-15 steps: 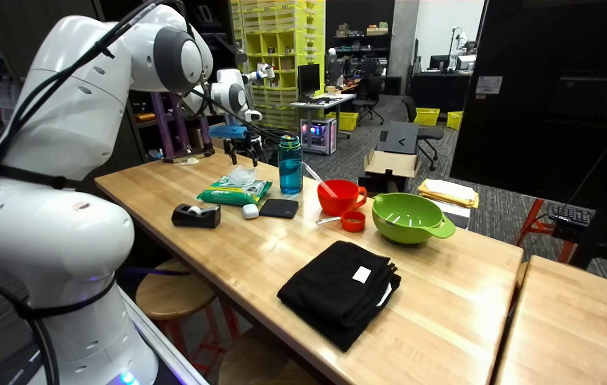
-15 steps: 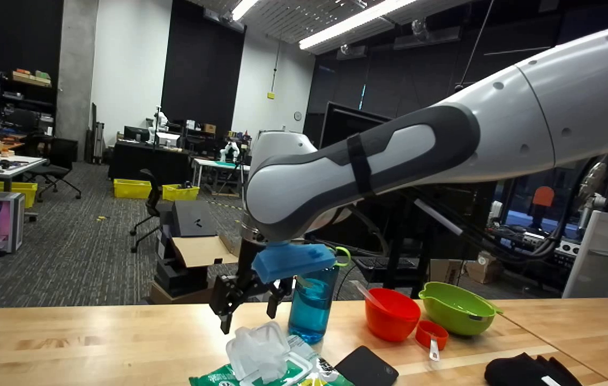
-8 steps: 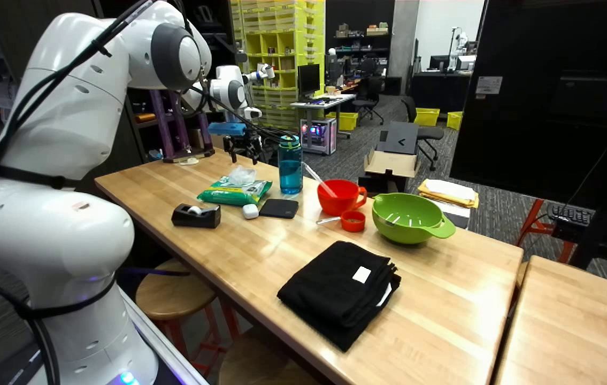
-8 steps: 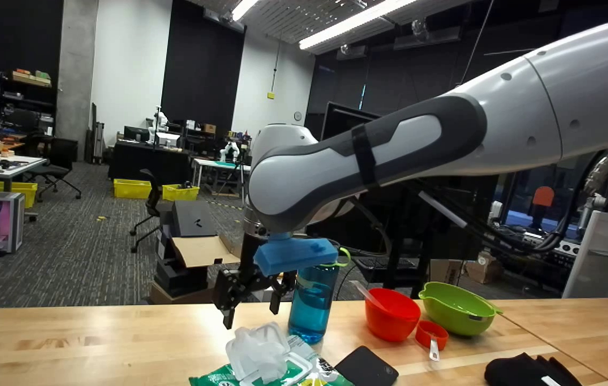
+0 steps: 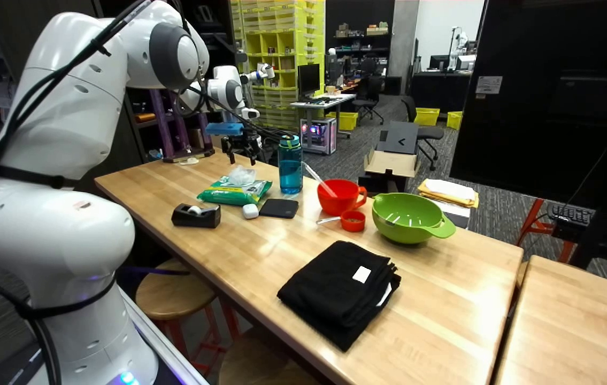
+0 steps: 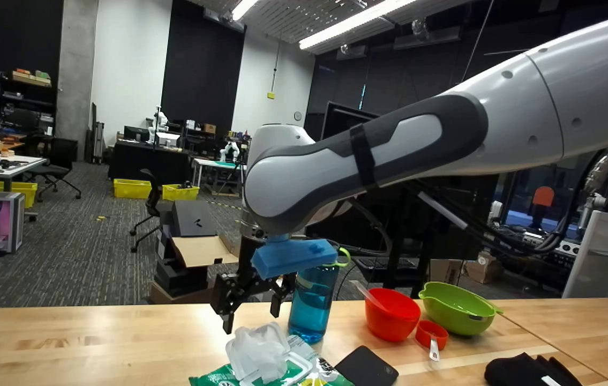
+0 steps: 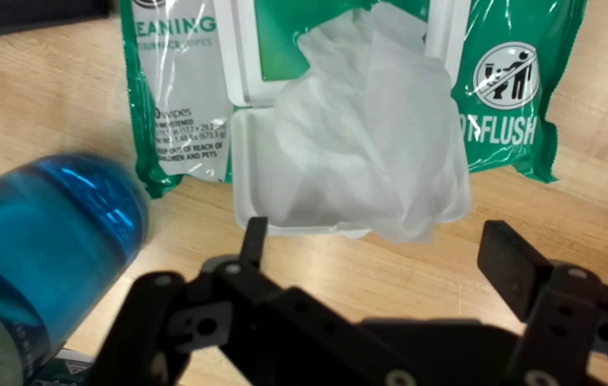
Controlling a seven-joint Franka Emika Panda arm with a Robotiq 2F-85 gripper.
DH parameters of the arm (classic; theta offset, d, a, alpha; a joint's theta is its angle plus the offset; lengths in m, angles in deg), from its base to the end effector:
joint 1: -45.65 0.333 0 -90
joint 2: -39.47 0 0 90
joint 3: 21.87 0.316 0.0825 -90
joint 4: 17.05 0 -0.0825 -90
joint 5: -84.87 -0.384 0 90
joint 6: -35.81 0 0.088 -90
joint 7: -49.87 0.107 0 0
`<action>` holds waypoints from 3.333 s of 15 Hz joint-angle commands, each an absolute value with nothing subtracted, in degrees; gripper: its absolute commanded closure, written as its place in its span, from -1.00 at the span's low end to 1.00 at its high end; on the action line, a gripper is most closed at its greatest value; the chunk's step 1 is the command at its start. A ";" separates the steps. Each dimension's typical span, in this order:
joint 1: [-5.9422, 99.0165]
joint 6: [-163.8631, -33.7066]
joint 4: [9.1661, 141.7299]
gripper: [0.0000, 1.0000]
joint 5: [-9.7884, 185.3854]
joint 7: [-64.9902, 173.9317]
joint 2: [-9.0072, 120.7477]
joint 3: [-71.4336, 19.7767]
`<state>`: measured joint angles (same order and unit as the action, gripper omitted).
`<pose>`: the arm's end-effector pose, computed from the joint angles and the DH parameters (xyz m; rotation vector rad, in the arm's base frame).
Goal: Close the pack of wipes
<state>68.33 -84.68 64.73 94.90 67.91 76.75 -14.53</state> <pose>0.6393 0.3395 0.3182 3.0566 0.4129 0.0911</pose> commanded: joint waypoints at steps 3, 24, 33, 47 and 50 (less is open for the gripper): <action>72.03 -83.36 66.50 -1.00 100.07 73.13 74.47 -17.79; 76.07 -81.02 65.00 -1.00 106.12 86.26 76.04 -19.73; 75.40 -86.37 67.25 -1.00 107.18 82.62 76.24 -19.30; 74.92 -96.38 69.17 -1.00 108.93 78.90 77.30 -20.89; 74.88 -96.14 69.29 -1.00 108.34 78.42 77.53 -20.71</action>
<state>74.75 -95.37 68.60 108.30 79.61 77.69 -20.52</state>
